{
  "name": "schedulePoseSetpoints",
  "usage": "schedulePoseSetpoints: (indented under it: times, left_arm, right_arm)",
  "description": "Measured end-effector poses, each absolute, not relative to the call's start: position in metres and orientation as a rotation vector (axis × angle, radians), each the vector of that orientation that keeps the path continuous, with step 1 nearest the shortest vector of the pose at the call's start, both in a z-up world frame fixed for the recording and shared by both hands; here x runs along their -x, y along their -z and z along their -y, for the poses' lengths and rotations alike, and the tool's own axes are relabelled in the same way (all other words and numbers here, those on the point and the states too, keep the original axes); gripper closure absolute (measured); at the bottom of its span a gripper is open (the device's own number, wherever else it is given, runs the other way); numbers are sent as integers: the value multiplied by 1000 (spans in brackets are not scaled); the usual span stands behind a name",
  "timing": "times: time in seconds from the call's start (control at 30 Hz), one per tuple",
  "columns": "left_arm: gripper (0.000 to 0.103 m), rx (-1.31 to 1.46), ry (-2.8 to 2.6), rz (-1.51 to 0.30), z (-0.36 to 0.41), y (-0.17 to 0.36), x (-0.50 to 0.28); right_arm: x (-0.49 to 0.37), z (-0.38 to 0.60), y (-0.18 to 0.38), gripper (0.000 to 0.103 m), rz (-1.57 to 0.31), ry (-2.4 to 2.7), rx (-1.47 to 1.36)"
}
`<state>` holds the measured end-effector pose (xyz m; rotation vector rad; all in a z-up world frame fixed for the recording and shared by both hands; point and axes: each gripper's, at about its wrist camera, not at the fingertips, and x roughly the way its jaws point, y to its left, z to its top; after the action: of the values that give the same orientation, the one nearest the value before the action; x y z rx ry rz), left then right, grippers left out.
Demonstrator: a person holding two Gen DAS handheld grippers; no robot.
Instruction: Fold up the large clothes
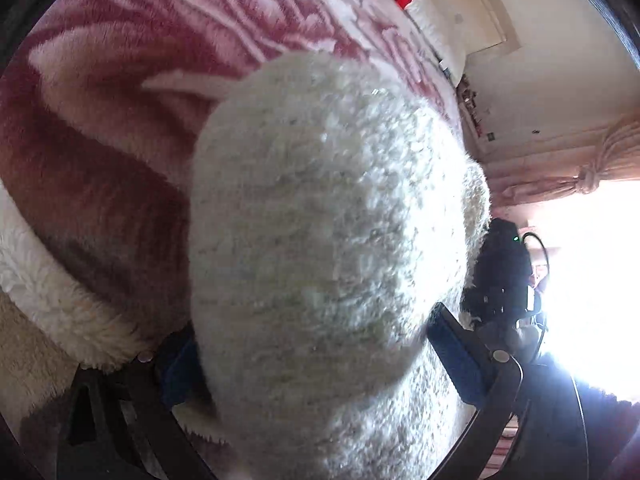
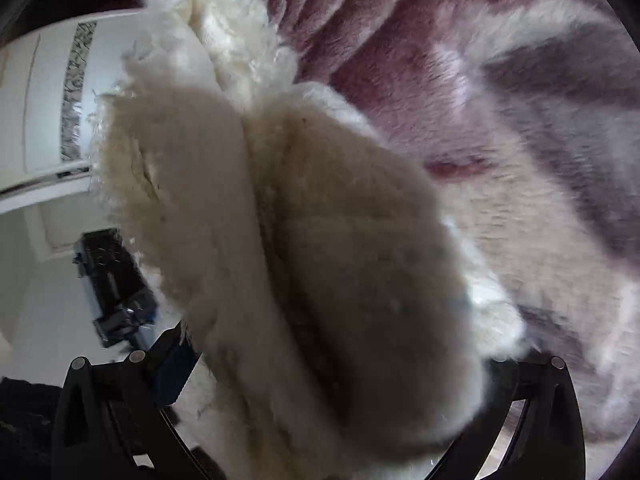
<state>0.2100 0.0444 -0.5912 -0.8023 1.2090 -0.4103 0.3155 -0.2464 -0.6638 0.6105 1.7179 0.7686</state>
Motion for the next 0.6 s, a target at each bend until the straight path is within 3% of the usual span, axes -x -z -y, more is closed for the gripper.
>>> schedulePoseSetpoints:
  times: [0.13,0.23,0.27,0.6]
  left_arm:
    - [9,808,430,-1171,-47,581,-212]
    - [9,812,455,-1167,-49,572,-221]
    - [9,806,466,-1166,-48,567,-226]
    - [9,703,620,-1135,-41,527,-325]
  right_arm:
    - [-308,229,664,1,-1700,-774,-675]
    - [-301,237,657,32,-1654,-758,-825]
    - [-298,240,655,36,-1643,-745,-851]
    - [-322,255,611,43,-1441,-694,-1013]
